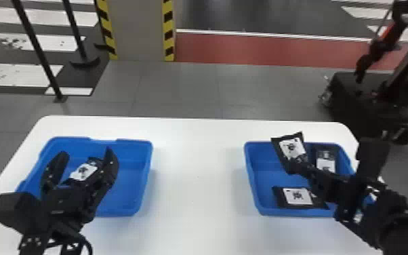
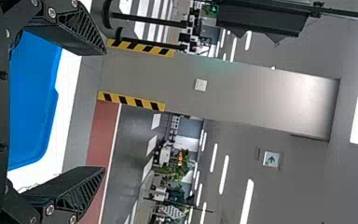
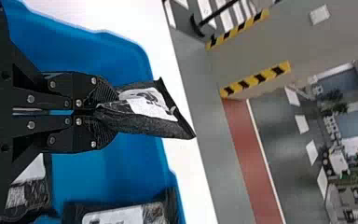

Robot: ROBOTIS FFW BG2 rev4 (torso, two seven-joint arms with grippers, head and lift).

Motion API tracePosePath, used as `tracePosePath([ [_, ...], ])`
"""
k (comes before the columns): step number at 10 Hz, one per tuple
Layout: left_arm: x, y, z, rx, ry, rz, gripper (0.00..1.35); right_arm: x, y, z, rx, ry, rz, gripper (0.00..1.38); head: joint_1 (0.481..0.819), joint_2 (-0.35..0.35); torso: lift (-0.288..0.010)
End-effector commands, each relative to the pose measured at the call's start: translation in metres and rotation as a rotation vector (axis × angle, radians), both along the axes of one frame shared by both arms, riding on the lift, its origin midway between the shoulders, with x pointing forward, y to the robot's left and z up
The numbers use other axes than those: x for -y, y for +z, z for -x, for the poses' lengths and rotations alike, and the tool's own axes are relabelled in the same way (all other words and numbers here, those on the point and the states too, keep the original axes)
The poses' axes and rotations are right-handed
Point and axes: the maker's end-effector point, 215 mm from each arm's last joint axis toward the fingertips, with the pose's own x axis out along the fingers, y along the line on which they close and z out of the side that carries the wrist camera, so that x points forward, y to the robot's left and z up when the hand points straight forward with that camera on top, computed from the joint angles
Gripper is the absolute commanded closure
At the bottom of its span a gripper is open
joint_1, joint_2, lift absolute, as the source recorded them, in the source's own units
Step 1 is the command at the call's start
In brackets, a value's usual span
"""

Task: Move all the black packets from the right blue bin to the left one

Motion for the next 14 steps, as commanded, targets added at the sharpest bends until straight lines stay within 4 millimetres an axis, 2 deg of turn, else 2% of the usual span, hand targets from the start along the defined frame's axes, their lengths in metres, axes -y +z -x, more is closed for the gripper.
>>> tracePosePath([
  [1,-0.002,0.006,-0.002,0.017,0.008,0.004,0.15,-0.022,0.018,-0.001,0.051,0.083,-0.072,1.13,0.695,-0.031,-0.11],
  [3,-0.002,0.009,-0.004,0.022,0.008,0.004,0.15,-0.054,0.022,-0.018,0.082,0.239,-0.24,1.13,0.695,0.012,-0.11],
  [5,0.001,0.01,-0.005,0.024,0.003,0.007,0.15,-0.079,0.035,-0.028,0.114,0.349,-0.318,1.13,0.695,0.05,-0.11],
  [8,0.01,0.034,-0.011,0.038,-0.017,0.043,0.15,-0.158,0.07,-0.015,0.121,0.534,-0.302,1.13,0.695,0.089,-0.11],
  [10,0.026,0.049,-0.016,0.027,-0.057,0.092,0.15,-0.189,0.074,-0.019,0.112,0.594,-0.254,1.13,0.695,0.137,-0.11],
  [11,0.044,0.054,-0.02,-0.001,-0.107,0.118,0.15,-0.209,0.071,-0.018,0.097,0.636,-0.251,1.13,0.695,0.147,-0.11],
  [13,0.08,0.049,-0.024,-0.049,-0.211,0.189,0.15,-0.245,0.075,-0.016,0.093,0.71,-0.256,1.13,0.695,0.153,-0.11],
  [14,0.088,0.047,-0.025,-0.067,-0.235,0.189,0.15,-0.26,0.082,-0.018,0.106,0.739,-0.255,1.13,0.695,0.153,-0.11],
])
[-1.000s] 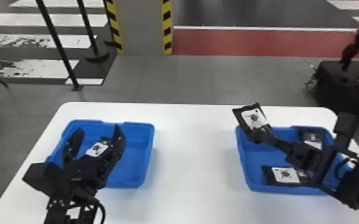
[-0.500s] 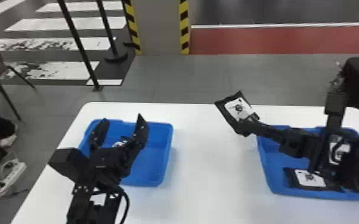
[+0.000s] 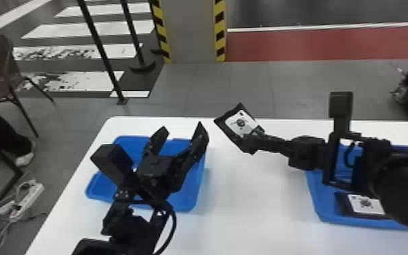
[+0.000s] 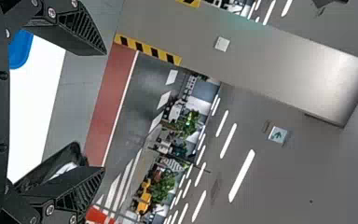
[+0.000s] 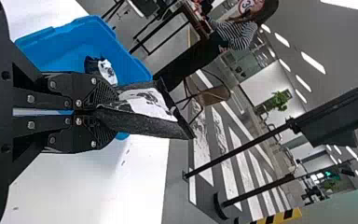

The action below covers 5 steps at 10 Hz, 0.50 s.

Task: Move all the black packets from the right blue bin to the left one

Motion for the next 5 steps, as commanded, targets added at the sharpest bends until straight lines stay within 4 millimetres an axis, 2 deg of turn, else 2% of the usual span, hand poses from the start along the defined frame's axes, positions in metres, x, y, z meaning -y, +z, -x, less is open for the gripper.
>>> tracePosePath([
  [1,0.008,-0.004,-0.001,-0.021,-0.025,-0.001,0.15,-0.021,0.01,-0.001,0.02,0.039,-0.013,1.13,0.695,0.155,-0.11],
  [2,0.009,-0.006,-0.002,-0.03,-0.03,-0.003,0.15,-0.031,0.017,-0.001,0.036,0.055,-0.022,1.13,0.695,0.163,-0.11],
  [5,0.008,-0.012,-0.001,-0.048,-0.029,-0.004,0.15,-0.061,0.027,0.014,0.036,0.117,-0.064,1.13,0.695,0.19,-0.11],
])
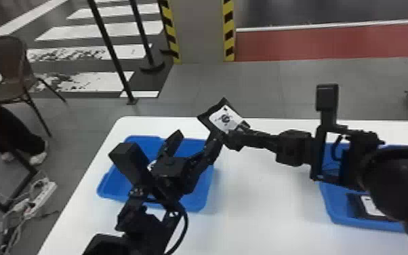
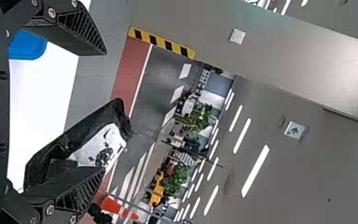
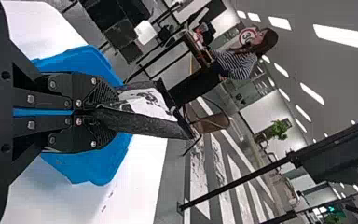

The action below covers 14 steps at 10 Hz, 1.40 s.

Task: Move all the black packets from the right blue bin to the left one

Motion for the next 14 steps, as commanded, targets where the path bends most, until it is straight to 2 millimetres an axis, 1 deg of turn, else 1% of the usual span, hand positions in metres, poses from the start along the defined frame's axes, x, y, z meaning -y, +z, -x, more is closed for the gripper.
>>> tracePosePath([
  [1,-0.002,-0.001,-0.002,-0.01,0.003,0.008,0.15,-0.017,0.009,0.01,0.007,0.038,-0.025,1.13,0.695,0.205,-0.11],
  [2,-0.004,-0.004,-0.003,-0.019,0.01,0.021,0.15,-0.024,0.011,0.016,0.006,0.053,-0.038,1.13,0.695,0.219,-0.11],
  [3,-0.003,0.0,-0.003,-0.014,0.012,0.051,0.15,-0.026,0.011,0.019,0.004,0.059,-0.044,1.13,0.695,0.235,-0.11],
  [5,-0.001,-0.001,0.0,-0.021,0.006,0.105,0.15,-0.027,0.003,0.026,-0.016,0.062,-0.051,1.13,0.695,0.244,-0.11],
  [7,0.011,0.003,0.0,-0.024,-0.026,0.165,0.15,-0.028,0.0,0.026,-0.024,0.065,-0.051,1.13,0.695,0.244,-0.11],
  [8,0.021,-0.003,0.0,-0.046,-0.067,0.156,0.2,-0.027,0.002,0.025,-0.019,0.066,-0.047,1.13,0.695,0.238,-0.11],
  [9,0.028,-0.01,0.001,-0.071,-0.098,0.136,0.51,-0.027,0.002,0.024,-0.019,0.064,-0.046,1.13,0.695,0.229,-0.11],
  [10,0.03,-0.014,0.002,-0.078,-0.099,0.122,0.97,-0.027,0.002,0.024,-0.019,0.064,-0.046,1.13,0.695,0.223,-0.11],
  [11,0.019,-0.012,-0.001,-0.063,-0.069,0.089,1.01,-0.027,0.003,0.023,-0.017,0.064,-0.046,1.13,0.695,0.215,-0.11],
  [12,0.007,-0.008,-0.003,-0.041,-0.032,0.068,1.18,-0.027,0.006,0.022,-0.01,0.063,-0.049,1.13,0.695,0.215,-0.11],
  [13,-0.002,-0.001,-0.002,-0.013,0.01,0.074,1.22,-0.026,0.005,0.021,-0.01,0.061,-0.048,1.13,0.695,0.227,-0.11],
  [14,-0.011,0.004,0.001,0.008,0.042,0.08,1.22,-0.027,0.004,0.021,-0.01,0.061,-0.046,1.13,0.695,0.24,-0.11],
])
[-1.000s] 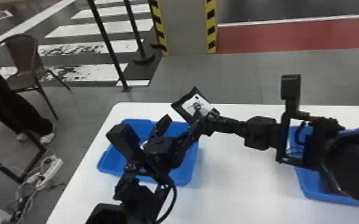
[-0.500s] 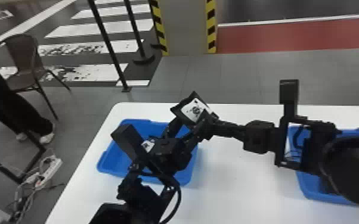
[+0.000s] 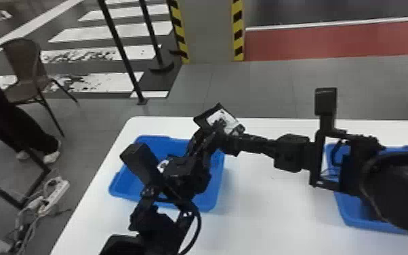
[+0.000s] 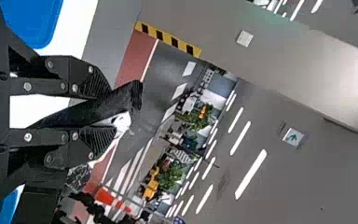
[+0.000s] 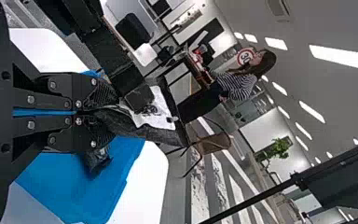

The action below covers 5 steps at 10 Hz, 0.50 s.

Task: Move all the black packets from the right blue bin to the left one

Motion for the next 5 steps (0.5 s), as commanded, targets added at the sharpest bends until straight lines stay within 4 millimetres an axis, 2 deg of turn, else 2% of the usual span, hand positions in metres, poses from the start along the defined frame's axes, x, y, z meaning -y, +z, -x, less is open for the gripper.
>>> tracePosePath([
  [1,-0.009,0.01,0.004,0.04,0.036,0.009,1.22,0.001,-0.002,-0.001,-0.001,-0.004,0.003,1.13,0.695,0.246,-0.11],
  [4,-0.027,0.031,0.01,0.116,0.109,0.02,1.22,0.001,0.0,-0.005,0.011,-0.02,-0.014,1.11,0.695,0.268,-0.11],
  [5,-0.03,0.034,0.009,0.123,0.119,0.016,1.22,0.003,0.0,-0.01,0.015,-0.032,-0.031,0.84,0.695,0.272,-0.11],
])
